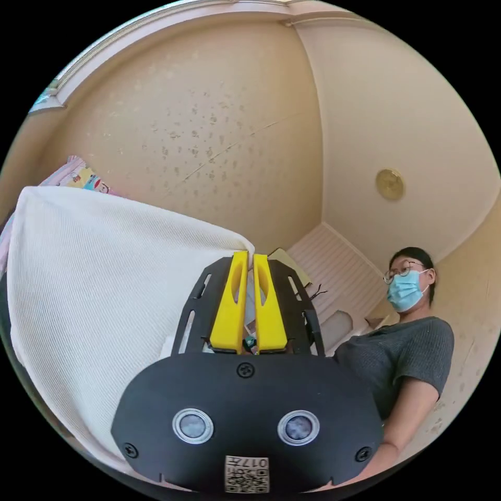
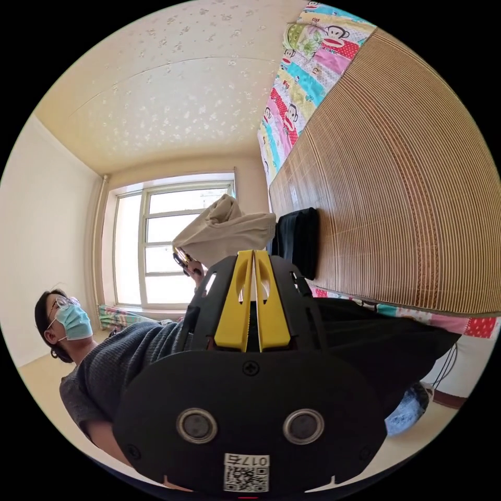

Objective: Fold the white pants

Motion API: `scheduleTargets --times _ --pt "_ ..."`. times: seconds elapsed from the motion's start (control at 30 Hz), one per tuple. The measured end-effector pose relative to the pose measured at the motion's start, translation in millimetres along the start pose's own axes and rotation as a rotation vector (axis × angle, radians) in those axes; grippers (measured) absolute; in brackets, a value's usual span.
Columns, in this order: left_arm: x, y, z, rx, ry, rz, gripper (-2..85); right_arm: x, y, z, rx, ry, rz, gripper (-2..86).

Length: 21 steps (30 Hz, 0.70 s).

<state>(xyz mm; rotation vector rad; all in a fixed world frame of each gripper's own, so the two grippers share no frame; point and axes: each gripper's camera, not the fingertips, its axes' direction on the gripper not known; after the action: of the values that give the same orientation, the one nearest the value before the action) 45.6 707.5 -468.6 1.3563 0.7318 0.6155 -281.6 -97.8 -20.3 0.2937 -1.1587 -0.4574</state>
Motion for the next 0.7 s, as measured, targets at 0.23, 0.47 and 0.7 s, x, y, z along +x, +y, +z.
scheduleTargets --times 0.23,0.47,0.7 --pt "124 45 112 -0.074 0.474 0.268 -0.8 16 -19 -18 -0.038 -0.183 -0.041 13.6" --pt "182 133 240 -0.175 0.934 0.273 -0.7 41 -41 -36 -0.103 -0.554 -0.095 30.1" --pt "170 212 363 -0.282 0.931 0.014 -0.8 70 -20 -34 -0.194 -0.251 0.022 15.9"
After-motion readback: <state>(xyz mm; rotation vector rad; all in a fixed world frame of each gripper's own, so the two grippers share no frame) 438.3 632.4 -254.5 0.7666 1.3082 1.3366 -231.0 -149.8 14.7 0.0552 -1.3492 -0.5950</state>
